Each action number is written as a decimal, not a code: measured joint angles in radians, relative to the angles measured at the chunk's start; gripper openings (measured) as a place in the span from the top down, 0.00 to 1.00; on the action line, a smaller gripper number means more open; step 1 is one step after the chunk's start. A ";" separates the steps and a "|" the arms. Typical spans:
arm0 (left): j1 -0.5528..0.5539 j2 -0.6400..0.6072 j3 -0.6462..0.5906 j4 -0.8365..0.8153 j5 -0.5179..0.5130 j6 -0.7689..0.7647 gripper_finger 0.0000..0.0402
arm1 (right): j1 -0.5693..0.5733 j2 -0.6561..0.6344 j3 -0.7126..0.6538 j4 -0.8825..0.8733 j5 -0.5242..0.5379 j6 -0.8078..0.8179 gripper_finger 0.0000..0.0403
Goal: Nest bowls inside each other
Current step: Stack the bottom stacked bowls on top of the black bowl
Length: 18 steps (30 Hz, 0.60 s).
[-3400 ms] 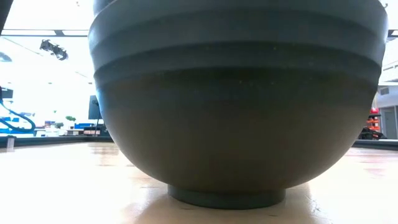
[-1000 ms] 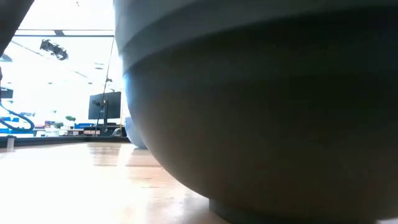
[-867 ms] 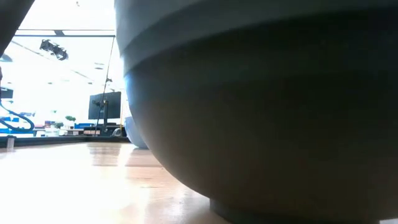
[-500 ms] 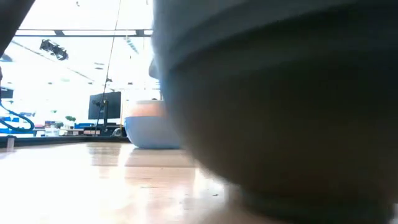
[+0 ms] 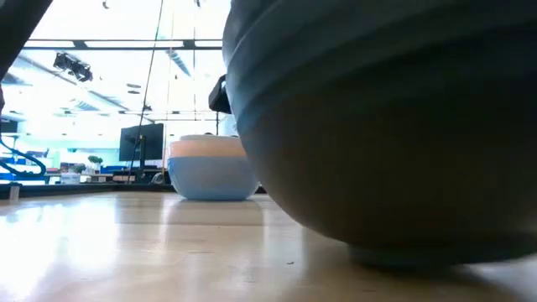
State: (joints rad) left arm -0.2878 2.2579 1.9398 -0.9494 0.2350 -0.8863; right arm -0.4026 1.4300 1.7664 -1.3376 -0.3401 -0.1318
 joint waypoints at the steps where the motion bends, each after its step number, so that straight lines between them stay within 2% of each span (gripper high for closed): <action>1: 0.003 -0.003 0.004 -0.016 -0.001 0.006 0.94 | 0.000 0.000 0.000 -0.001 0.005 0.000 0.82; 7: 0.013 -0.022 0.084 -0.164 -0.010 0.037 0.94 | -0.001 0.000 -0.004 -0.072 0.096 -0.011 0.82; 14: 0.031 -0.029 0.279 -0.394 -0.078 0.100 0.94 | -0.001 0.000 -0.043 -0.087 0.104 -0.028 0.82; 18: 0.077 -0.029 0.379 -0.507 -0.128 0.138 0.94 | -0.022 -0.004 -0.111 -0.082 0.101 -0.044 0.82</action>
State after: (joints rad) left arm -0.2111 2.2288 2.3191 -1.4567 0.1068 -0.7483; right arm -0.4246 1.4259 1.6557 -1.4198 -0.2395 -0.1762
